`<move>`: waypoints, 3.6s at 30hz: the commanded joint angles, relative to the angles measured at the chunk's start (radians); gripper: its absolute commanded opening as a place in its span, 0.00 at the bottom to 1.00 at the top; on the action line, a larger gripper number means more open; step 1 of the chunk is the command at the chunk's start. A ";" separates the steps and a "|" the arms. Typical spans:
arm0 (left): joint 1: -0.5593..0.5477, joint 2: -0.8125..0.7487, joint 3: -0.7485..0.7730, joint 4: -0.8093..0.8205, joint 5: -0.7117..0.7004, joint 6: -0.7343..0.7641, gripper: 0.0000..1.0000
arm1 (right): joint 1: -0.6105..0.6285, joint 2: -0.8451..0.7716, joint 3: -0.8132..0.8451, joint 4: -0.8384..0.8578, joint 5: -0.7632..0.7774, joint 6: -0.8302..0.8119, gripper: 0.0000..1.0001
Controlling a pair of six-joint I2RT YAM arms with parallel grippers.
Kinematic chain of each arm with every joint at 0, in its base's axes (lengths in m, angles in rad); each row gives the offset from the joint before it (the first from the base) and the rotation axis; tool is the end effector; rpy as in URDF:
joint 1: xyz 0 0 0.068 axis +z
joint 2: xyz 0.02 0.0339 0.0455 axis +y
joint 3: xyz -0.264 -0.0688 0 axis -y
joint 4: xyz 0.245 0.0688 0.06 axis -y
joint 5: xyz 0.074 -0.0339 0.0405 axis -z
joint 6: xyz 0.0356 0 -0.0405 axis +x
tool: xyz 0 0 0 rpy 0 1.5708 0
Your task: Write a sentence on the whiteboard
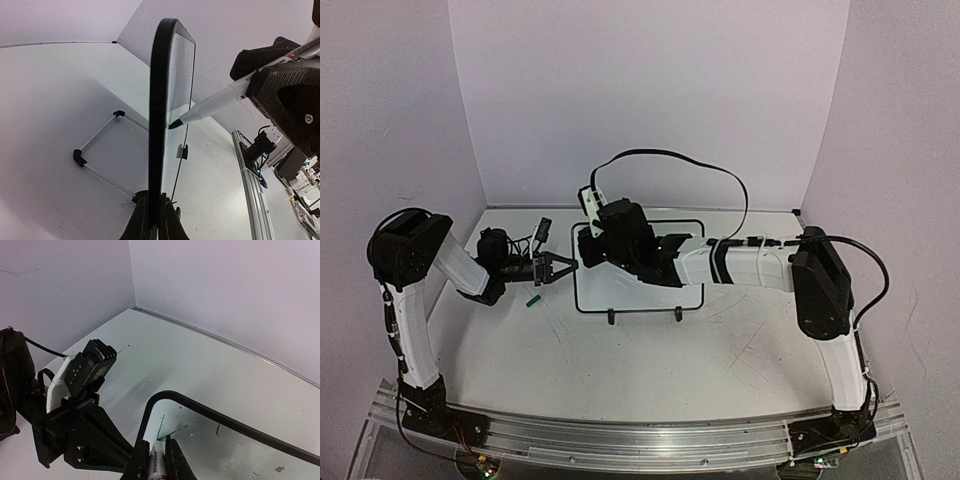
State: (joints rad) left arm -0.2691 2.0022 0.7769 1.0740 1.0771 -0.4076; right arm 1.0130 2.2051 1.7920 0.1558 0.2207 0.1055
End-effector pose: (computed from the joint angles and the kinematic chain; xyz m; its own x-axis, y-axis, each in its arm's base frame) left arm 0.3384 -0.1258 0.1294 -0.5160 -0.0526 -0.8550 0.8285 0.2228 -0.5137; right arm 0.2872 0.4456 0.2551 -0.2093 -0.1414 -0.9676 -0.6976 0.7150 0.0464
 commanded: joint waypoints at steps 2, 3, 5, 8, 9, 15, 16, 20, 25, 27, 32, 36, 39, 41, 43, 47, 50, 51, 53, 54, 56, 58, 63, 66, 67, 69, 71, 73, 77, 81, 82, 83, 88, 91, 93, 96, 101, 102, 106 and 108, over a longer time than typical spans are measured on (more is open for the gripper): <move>0.011 -0.041 -0.003 0.021 -0.017 0.007 0.00 | -0.005 0.005 0.001 -0.006 0.032 0.006 0.00; 0.011 -0.042 -0.002 0.020 -0.016 0.007 0.00 | -0.005 0.003 -0.003 -0.006 0.028 0.010 0.00; 0.011 -0.039 -0.001 0.020 -0.017 0.006 0.00 | -0.006 -0.002 -0.014 -0.007 0.024 0.014 0.00; 0.011 -0.040 -0.001 0.020 -0.016 0.006 0.00 | -0.005 -0.010 -0.028 -0.007 0.023 0.019 0.00; 0.011 -0.041 0.000 0.020 -0.016 0.006 0.00 | -0.004 -0.011 -0.032 -0.007 0.022 0.021 0.00; 0.011 -0.041 0.001 0.020 -0.015 0.006 0.00 | -0.002 -0.015 -0.053 -0.007 0.019 0.033 0.00; 0.011 -0.040 0.001 0.021 -0.015 0.006 0.00 | -0.001 -0.016 -0.057 -0.007 0.020 0.034 0.00; 0.010 -0.040 0.001 0.020 -0.015 0.004 0.00 | 0.000 -0.022 -0.076 -0.006 0.025 0.040 0.00; 0.011 -0.038 0.003 0.020 -0.014 0.004 0.00 | 0.000 -0.023 -0.087 -0.006 0.025 0.046 0.00; 0.011 -0.039 0.001 0.020 -0.015 0.004 0.00 | 0.000 -0.021 -0.089 -0.006 0.024 0.049 0.00; 0.010 -0.037 0.000 0.020 -0.015 0.004 0.00 | 0.001 -0.042 -0.080 -0.004 0.016 0.048 0.00; 0.011 -0.035 0.003 0.020 -0.016 0.003 0.00 | 0.004 -0.137 -0.124 0.036 -0.015 0.054 0.00; 0.011 -0.034 0.003 0.020 -0.016 0.003 0.00 | 0.001 -0.191 -0.180 0.077 -0.009 0.060 0.00; 0.010 -0.033 0.003 0.020 -0.015 0.003 0.00 | -0.003 -0.187 -0.182 0.082 -0.004 0.054 0.00; 0.011 -0.034 0.003 0.020 -0.015 0.003 0.00 | -0.010 -0.172 -0.177 0.078 -0.002 0.052 0.00; 0.011 -0.040 -0.002 0.020 -0.016 0.004 0.00 | -0.017 -0.151 -0.158 0.080 -0.014 0.048 0.00; 0.011 -0.035 0.001 0.020 -0.016 0.002 0.00 | -0.020 -0.119 -0.121 0.070 -0.017 0.045 0.00; 0.011 -0.035 0.002 0.020 -0.015 0.001 0.00 | -0.021 -0.117 -0.119 0.069 -0.014 0.044 0.00; 0.011 -0.036 -0.001 0.020 -0.014 0.002 0.00 | -0.025 -0.115 -0.117 0.069 -0.016 0.046 0.00; 0.011 -0.036 -0.001 0.020 -0.015 0.003 0.00 | -0.025 -0.113 -0.114 0.069 -0.017 0.045 0.00; 0.011 -0.033 0.001 0.020 -0.015 0.003 0.00 | -0.025 -0.105 -0.107 0.069 -0.021 0.046 0.00; 0.011 -0.031 0.004 0.020 -0.013 0.002 0.00 | -0.026 -0.095 -0.101 0.068 -0.022 0.048 0.00; 0.010 -0.030 0.004 0.020 -0.013 0.002 0.00 | -0.028 -0.085 -0.097 0.068 -0.022 0.049 0.00; 0.011 -0.030 0.005 0.020 -0.012 0.001 0.00 | -0.030 -0.079 -0.095 0.067 -0.023 0.052 0.00; 0.011 -0.030 0.004 0.020 -0.012 0.001 0.00 | -0.030 -0.079 -0.097 0.067 -0.021 0.052 0.00; 0.011 -0.031 0.005 0.020 -0.012 0.002 0.00 | -0.030 -0.078 -0.098 0.067 -0.018 0.052 0.00; 0.010 -0.030 0.004 0.021 -0.012 0.003 0.00 | -0.033 -0.076 -0.097 0.067 -0.017 0.051 0.00; 0.011 -0.031 0.004 0.020 -0.012 0.003 0.00 | -0.032 -0.072 -0.095 0.067 -0.014 0.050 0.00; 0.011 -0.034 0.003 0.020 -0.012 0.003 0.00 | -0.032 -0.061 -0.087 0.065 -0.017 0.049 0.00; 0.011 -0.034 0.004 0.020 -0.012 0.003 0.00 | -0.032 -0.053 -0.077 0.059 -0.024 0.050 0.00; 0.010 -0.033 0.004 0.020 -0.013 0.004 0.00 | -0.032 -0.053 -0.077 0.058 -0.026 0.051 0.00; 0.011 -0.034 0.003 0.020 -0.013 0.003 0.00 | -0.032 -0.052 -0.077 0.057 -0.026 0.052 0.00; 0.011 -0.033 0.004 0.020 -0.011 0.004 0.00 | -0.032 -0.044 -0.073 0.051 -0.030 0.057 0.00; 0.010 -0.033 0.004 0.020 -0.011 0.003 0.00 | -0.033 -0.041 -0.075 0.047 -0.029 0.060 0.00; 0.011 -0.032 0.004 0.020 -0.011 0.003 0.00 | -0.032 -0.039 -0.075 0.044 -0.028 0.062 0.00; 0.010 -0.030 0.007 0.020 -0.011 0.003 0.00 | -0.033 -0.039 -0.077 0.040 -0.033 0.064 0.00; 0.011 -0.030 0.009 0.020 -0.009 0.001 0.00 | -0.033 -0.039 -0.088 0.034 -0.042 0.073 0.00; 0.011 -0.030 0.009 0.020 -0.010 0.001 0.00 | -0.032 -0.039 -0.090 0.034 -0.043 0.074 0.00; 0.010 -0.029 0.010 0.020 -0.009 0.001 0.00 | -0.032 -0.040 -0.098 0.030 -0.044 0.077 0.00; 0.011 -0.028 0.011 0.020 -0.009 0.001 0.00 | -0.033 -0.041 -0.103 0.028 -0.044 0.078 0.00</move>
State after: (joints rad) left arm -0.2691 2.0022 0.7773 1.0740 1.0782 -0.4084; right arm 0.9867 2.1448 1.6821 0.1950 0.1684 0.1708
